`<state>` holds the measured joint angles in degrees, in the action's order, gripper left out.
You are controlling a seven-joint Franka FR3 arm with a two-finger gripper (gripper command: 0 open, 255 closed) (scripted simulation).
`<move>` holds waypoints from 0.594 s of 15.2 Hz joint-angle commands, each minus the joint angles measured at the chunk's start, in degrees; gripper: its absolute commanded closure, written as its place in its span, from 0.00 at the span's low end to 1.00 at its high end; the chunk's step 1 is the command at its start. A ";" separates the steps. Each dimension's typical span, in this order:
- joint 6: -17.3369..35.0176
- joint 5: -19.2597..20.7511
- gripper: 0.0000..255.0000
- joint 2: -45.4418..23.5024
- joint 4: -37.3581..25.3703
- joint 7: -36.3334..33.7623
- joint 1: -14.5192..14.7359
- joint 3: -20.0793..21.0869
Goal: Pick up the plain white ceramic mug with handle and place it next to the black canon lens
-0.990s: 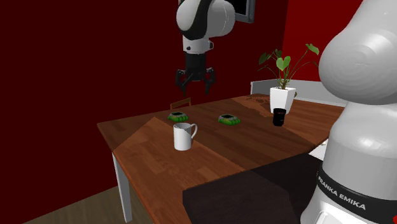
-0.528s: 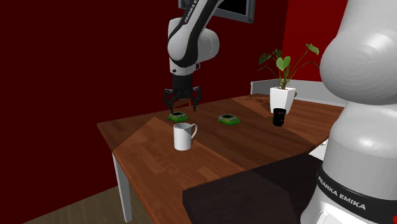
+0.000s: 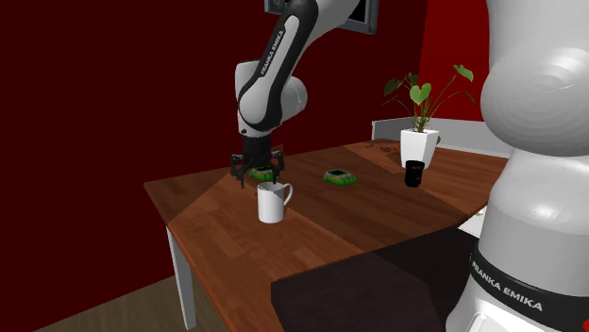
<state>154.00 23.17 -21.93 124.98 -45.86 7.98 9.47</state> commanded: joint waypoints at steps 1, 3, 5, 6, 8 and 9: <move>1.01 0.84 0.00 -1.59 -0.57 -0.72 0.41 -0.59; 1.97 1.58 0.00 -3.11 -1.12 -1.26 0.74 -1.19; 2.72 2.13 0.00 -4.32 -1.59 -1.68 1.02 -1.67; 2.72 2.13 0.00 -4.32 -1.58 -1.67 1.02 -1.68; 2.72 2.12 0.00 -4.32 -1.59 -1.67 1.02 -1.68; 2.72 2.12 0.00 -4.32 -1.59 -1.67 1.02 -1.68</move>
<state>156.71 25.28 -26.22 123.41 -47.52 8.99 7.81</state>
